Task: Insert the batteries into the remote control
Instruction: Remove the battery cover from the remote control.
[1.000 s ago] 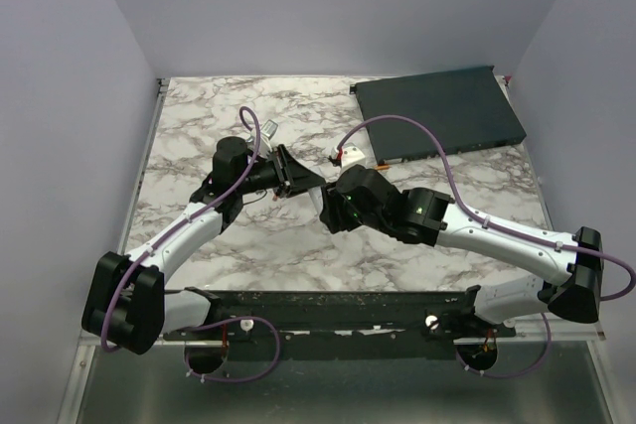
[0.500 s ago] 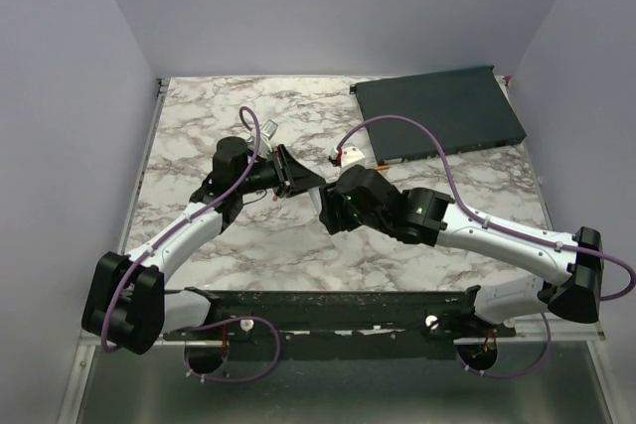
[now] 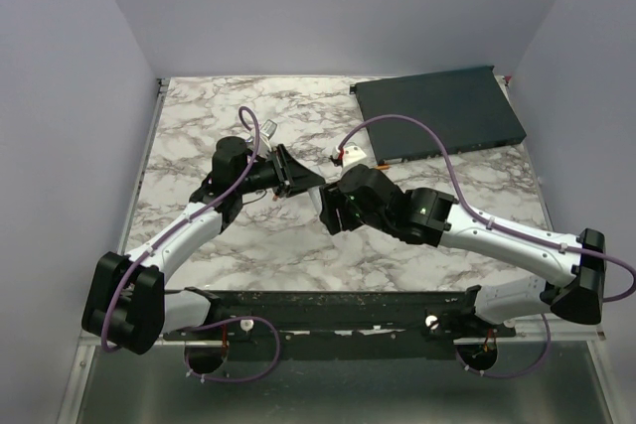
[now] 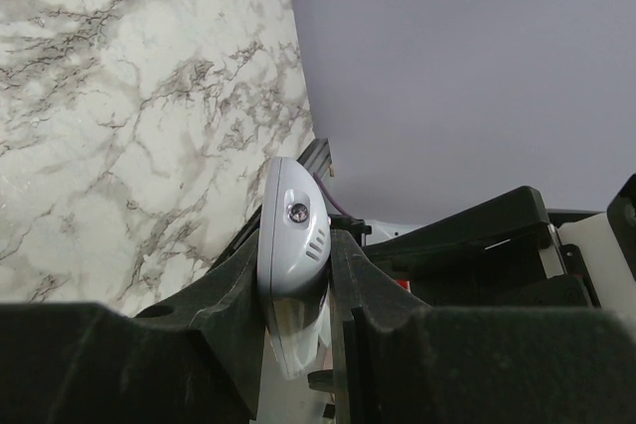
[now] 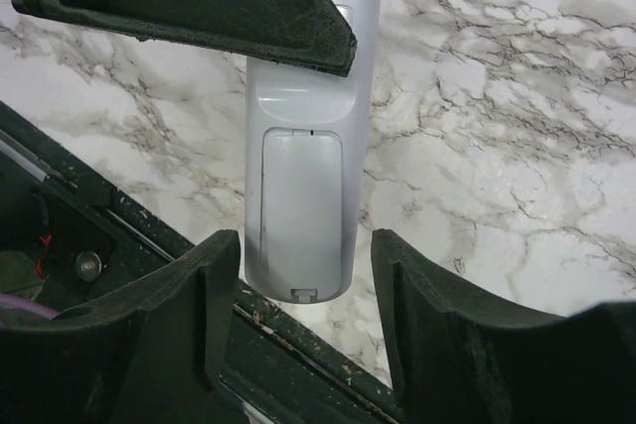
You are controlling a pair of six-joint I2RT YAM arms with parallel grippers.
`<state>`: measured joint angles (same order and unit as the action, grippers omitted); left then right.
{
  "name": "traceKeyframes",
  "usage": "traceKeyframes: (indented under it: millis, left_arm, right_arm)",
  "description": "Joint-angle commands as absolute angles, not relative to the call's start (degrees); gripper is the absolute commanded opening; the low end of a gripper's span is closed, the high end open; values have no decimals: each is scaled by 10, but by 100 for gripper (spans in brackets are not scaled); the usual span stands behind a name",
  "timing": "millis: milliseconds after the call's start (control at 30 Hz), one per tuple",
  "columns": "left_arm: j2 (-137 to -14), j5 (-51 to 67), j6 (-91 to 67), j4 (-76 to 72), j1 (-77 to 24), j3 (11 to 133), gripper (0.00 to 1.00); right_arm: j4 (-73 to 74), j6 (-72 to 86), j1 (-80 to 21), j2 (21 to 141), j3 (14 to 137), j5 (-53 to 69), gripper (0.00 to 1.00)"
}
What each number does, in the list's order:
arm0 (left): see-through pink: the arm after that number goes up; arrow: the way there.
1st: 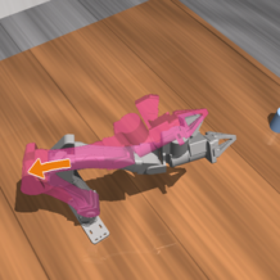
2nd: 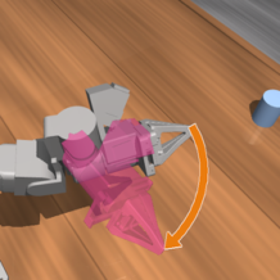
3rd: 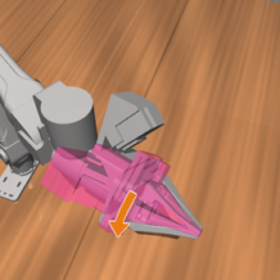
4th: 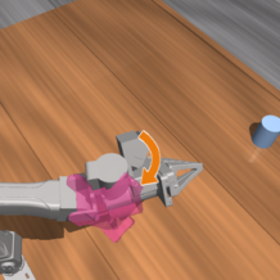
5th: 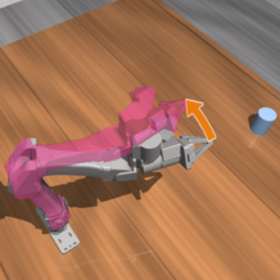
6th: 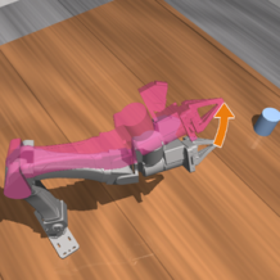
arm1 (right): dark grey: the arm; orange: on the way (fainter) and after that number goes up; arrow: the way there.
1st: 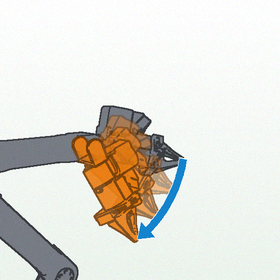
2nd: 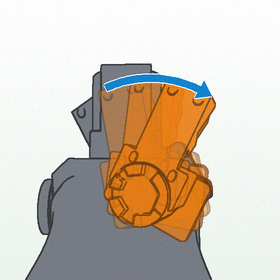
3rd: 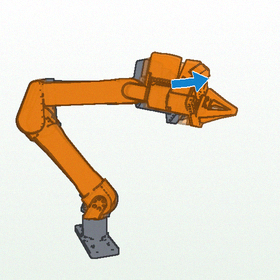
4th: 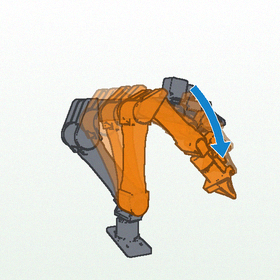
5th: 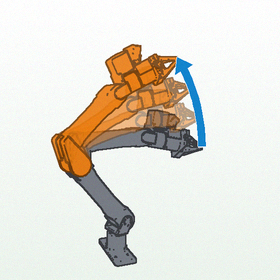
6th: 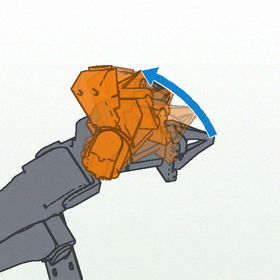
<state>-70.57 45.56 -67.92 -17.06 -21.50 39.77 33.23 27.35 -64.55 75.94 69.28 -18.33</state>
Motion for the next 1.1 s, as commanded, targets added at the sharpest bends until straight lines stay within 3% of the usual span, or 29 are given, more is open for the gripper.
traceKeyframes:
  millis: [0, 1067]
  left_arm:
    - [-709, 449, -675, -178, -217, 416, 0]
    - [-705, 449, -675, -178, -216, 412, 0]
  right_arm:
    - [341, 266, -650, 742, 706, -190, 62]
    - [335, 265, -650, 745, 699, -187, 36]
